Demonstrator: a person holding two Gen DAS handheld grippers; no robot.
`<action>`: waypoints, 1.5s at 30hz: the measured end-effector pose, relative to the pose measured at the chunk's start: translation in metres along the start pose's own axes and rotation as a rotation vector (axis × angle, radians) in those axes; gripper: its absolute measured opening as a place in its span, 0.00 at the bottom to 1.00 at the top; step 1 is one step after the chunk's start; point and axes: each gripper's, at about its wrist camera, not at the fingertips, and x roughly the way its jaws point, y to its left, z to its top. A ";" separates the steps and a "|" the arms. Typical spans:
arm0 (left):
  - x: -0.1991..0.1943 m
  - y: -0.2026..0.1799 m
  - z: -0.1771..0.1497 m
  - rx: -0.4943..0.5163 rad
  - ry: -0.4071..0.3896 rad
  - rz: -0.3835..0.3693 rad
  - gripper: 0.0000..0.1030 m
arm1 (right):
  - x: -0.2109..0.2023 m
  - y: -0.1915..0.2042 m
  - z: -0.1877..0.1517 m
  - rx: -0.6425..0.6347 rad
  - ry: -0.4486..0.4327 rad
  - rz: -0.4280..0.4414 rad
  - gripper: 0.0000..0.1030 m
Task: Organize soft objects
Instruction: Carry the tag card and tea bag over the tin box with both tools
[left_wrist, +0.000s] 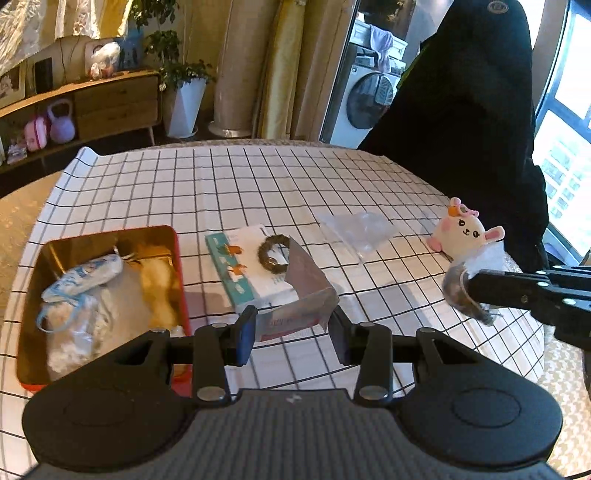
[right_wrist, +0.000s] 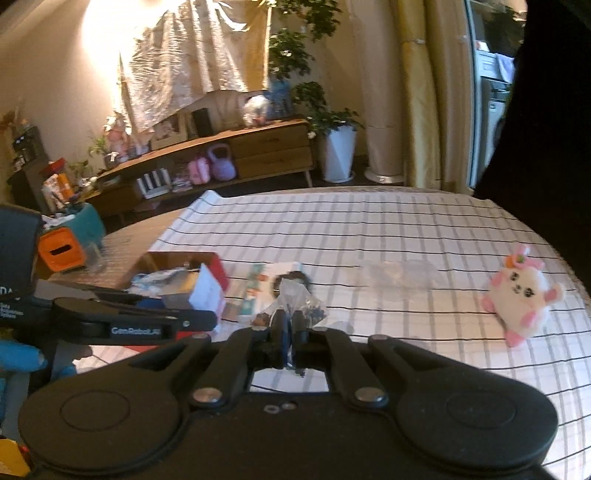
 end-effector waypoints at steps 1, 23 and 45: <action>-0.004 0.004 0.000 0.002 -0.001 -0.001 0.40 | 0.001 0.005 0.002 -0.005 0.000 0.007 0.01; -0.043 0.123 0.010 -0.046 0.030 0.062 0.40 | 0.061 0.119 0.029 -0.112 0.046 0.143 0.01; 0.014 0.170 0.005 0.024 0.144 0.098 0.40 | 0.197 0.144 0.041 -0.139 0.184 0.047 0.02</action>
